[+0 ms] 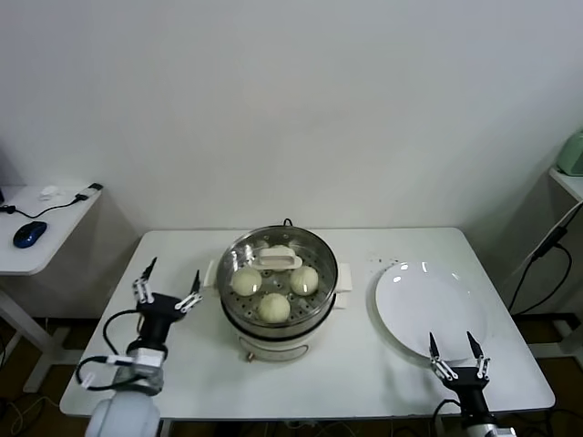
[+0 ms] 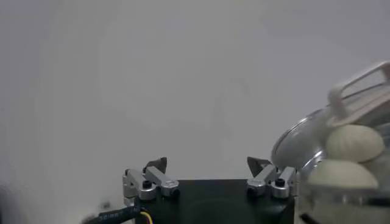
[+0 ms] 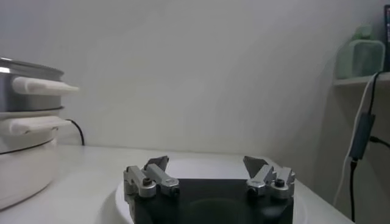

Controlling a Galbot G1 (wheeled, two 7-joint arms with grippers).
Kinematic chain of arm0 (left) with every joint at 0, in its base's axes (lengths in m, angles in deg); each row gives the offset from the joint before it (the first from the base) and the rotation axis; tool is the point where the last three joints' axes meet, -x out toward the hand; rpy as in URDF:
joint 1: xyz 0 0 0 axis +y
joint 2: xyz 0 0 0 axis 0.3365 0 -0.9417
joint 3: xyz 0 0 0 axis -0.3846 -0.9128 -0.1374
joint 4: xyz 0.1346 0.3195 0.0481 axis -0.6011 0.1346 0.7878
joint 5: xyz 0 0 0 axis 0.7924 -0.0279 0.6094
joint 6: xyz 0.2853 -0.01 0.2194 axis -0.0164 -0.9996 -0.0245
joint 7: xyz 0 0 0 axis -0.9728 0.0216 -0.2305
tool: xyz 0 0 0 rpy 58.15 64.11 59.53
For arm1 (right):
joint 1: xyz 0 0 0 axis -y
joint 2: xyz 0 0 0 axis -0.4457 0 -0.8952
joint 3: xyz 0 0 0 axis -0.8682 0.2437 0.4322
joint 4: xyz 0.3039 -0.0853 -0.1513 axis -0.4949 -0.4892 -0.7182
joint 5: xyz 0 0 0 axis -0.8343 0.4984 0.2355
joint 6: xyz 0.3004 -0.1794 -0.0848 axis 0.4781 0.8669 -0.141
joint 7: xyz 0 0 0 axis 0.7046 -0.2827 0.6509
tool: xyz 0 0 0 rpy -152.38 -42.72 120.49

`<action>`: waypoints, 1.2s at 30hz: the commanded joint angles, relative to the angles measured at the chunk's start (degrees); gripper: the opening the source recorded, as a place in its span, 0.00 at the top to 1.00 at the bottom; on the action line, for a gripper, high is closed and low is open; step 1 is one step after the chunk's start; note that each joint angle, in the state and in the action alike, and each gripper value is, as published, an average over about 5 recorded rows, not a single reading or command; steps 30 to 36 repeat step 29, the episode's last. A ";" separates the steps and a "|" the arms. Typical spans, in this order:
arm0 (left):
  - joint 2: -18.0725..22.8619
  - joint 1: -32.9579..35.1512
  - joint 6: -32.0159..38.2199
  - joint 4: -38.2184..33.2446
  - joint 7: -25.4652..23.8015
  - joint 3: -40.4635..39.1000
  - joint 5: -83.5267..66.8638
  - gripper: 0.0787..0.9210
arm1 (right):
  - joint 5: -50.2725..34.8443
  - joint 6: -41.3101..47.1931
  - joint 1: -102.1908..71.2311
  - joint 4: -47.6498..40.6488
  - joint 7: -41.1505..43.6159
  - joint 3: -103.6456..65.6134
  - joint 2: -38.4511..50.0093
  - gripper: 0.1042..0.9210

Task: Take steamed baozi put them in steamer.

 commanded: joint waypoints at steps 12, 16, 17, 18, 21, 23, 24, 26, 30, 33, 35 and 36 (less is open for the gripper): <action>-3.35 3.67 17.75 19.43 -0.34 8.11 -31.04 0.12 | 0.05 2.92 0.14 0.41 0.22 2.04 0.85 0.12; -2.61 3.93 19.96 21.44 -0.88 6.65 -29.53 0.12 | 0.04 2.93 0.17 0.47 0.24 2.35 0.79 0.12; -2.48 4.12 20.40 21.54 -1.03 6.40 -29.05 0.12 | 0.02 2.92 0.17 0.47 0.24 2.37 0.79 0.12; -2.39 4.27 20.67 21.51 -1.15 6.23 -28.64 0.12 | 0.01 2.92 0.16 0.49 0.25 2.37 0.78 0.12; -2.18 4.68 21.10 21.32 -1.48 5.79 -27.53 0.12 | 0.01 2.88 0.13 0.51 0.28 2.38 0.74 0.12; -2.12 4.86 21.29 21.27 -1.77 5.52 -27.02 0.12 | 0.02 2.88 0.12 0.54 0.29 2.39 0.66 0.12; -2.11 4.93 21.40 21.26 -1.93 5.39 -26.81 0.12 | 0.03 2.88 0.11 0.56 0.29 2.40 0.62 0.12; -2.11 5.05 21.54 21.25 -2.13 5.16 -26.33 0.12 | 0.05 2.87 0.11 0.58 0.30 2.43 0.57 0.12; -2.09 5.10 21.59 21.23 -2.17 5.06 -25.94 0.12 | 0.07 2.85 0.12 0.59 0.30 2.48 0.56 0.12; -2.09 5.10 21.59 21.23 -2.17 5.06 -25.94 0.12 | 0.07 2.85 0.12 0.59 0.30 2.48 0.56 0.12; -2.09 5.10 21.59 21.23 -2.17 5.06 -25.94 0.12 | 0.07 2.85 0.12 0.59 0.30 2.48 0.56 0.12; -2.09 5.10 21.59 21.23 -2.17 5.06 -25.94 0.12 | 0.07 2.85 0.12 0.59 0.30 2.48 0.56 0.12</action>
